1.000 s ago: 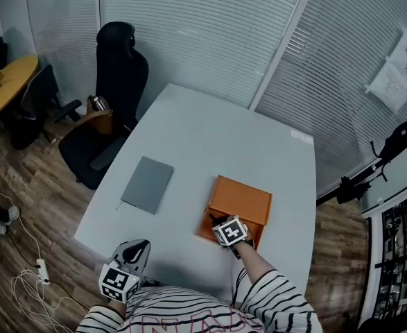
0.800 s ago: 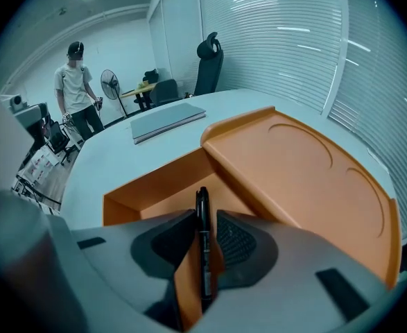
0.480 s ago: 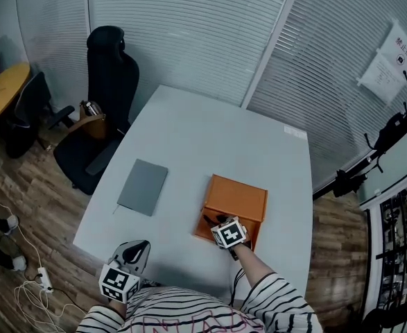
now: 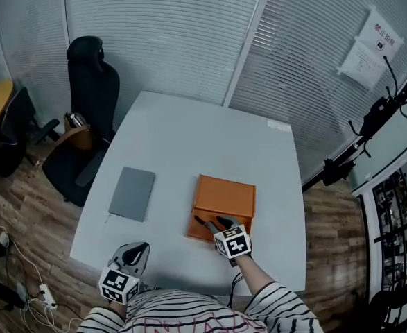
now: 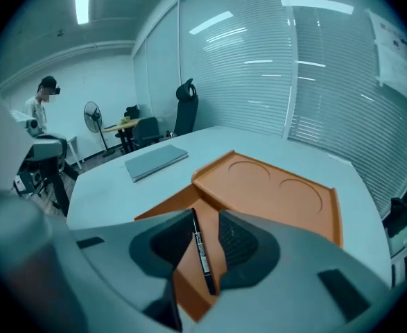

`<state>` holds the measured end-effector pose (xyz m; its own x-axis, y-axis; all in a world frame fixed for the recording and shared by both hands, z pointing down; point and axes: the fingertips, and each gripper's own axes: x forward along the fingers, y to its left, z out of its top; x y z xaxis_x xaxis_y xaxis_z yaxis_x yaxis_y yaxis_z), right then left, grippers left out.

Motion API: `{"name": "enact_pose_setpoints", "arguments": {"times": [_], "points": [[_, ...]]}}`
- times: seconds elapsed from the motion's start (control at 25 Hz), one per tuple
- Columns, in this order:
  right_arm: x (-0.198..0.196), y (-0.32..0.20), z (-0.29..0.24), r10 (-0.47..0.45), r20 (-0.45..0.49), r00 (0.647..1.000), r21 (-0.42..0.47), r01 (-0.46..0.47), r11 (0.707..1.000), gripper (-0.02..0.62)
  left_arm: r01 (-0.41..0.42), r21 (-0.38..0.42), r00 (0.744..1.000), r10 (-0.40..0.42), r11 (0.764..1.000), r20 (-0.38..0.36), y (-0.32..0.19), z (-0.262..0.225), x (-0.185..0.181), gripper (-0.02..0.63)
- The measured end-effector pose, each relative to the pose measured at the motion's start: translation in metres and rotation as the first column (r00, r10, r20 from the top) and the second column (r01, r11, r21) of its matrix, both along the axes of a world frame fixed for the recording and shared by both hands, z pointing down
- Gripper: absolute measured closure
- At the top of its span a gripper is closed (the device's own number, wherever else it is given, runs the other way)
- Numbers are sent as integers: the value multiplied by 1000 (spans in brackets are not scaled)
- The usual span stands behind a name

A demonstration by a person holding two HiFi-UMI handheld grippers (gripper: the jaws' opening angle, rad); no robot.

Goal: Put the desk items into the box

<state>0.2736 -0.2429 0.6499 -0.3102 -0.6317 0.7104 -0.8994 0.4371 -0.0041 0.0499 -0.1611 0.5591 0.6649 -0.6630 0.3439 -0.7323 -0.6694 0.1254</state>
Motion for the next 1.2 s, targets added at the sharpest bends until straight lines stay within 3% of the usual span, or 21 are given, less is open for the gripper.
{"name": "enact_pose_setpoints", "arguments": {"times": [0.32, 0.68, 1.2], "points": [[21, 23, -55, 142, 109, 984, 142, -156, 978, 525, -87, 13, 996, 87, 996, -10, -8, -5, 19, 581], [39, 61, -102, 291, 202, 935, 260, -338, 904, 555, -191, 29, 981, 192, 981, -23, -15, -7, 37, 581], [47, 117, -131, 412, 254, 875, 338, -479, 810, 566, -344, 63, 937, 347, 937, -43, -21, -21, 60, 581]]}}
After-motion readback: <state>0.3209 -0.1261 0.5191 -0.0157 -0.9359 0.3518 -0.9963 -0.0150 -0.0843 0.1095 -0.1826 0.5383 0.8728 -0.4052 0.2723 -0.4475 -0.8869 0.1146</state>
